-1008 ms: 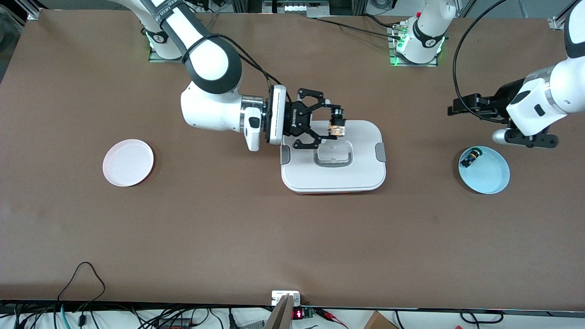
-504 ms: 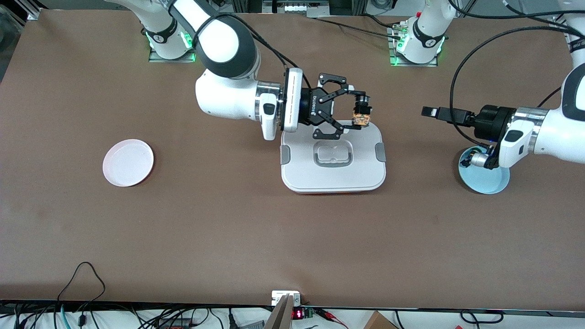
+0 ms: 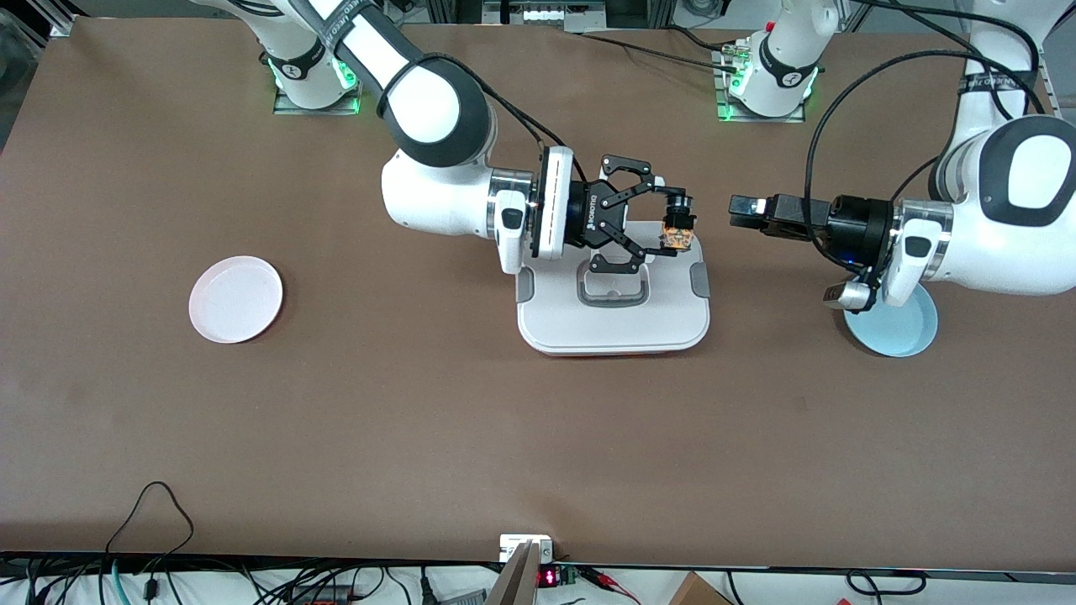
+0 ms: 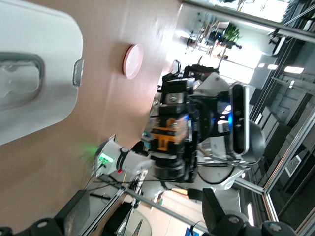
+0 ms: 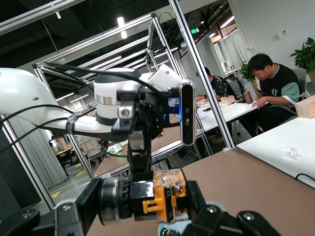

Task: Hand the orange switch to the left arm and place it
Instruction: 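Grasp the switch with the left gripper while the right gripper opens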

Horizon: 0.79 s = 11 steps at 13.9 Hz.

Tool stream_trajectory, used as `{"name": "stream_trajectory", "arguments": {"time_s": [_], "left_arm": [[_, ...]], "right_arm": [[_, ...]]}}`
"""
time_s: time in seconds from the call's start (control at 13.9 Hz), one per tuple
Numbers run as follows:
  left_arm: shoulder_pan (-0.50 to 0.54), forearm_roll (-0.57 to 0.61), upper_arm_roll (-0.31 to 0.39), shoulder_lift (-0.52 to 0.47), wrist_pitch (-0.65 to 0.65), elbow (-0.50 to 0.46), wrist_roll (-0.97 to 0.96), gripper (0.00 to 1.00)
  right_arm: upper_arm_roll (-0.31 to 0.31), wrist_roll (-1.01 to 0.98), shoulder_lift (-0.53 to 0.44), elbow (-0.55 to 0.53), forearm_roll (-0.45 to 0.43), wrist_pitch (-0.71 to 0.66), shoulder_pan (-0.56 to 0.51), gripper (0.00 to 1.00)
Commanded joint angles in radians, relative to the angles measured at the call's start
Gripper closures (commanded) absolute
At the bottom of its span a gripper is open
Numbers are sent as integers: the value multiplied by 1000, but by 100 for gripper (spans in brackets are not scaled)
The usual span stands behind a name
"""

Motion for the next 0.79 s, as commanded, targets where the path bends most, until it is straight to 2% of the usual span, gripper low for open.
{"name": "stream_trajectory", "arguments": {"time_s": [0.0, 0.14, 0.36, 0.58, 0.65, 0.72], "left_arm": [[3, -51, 0, -49, 87, -56, 32, 0], [-4, -71, -3, -42, 114, -60, 36, 0], [-7, -191, -25, -19, 132, -114, 163, 0], [-16, -296, -81, -19, 224, -164, 271, 0], [-17, -315, -98, -17, 235, -165, 280, 5], [-16, -321, -103, -17, 237, -165, 283, 17]], "right_arm": [[-5, -23, 13, 37, 25, 11, 14, 100], [-5, -25, 13, 36, 24, 11, 14, 100], [-5, -25, 13, 34, 24, 11, 14, 100], [-5, -36, 13, 34, 24, 11, 14, 100], [-5, -39, 13, 34, 24, 11, 14, 100], [-5, -39, 13, 34, 24, 11, 14, 100]]}}
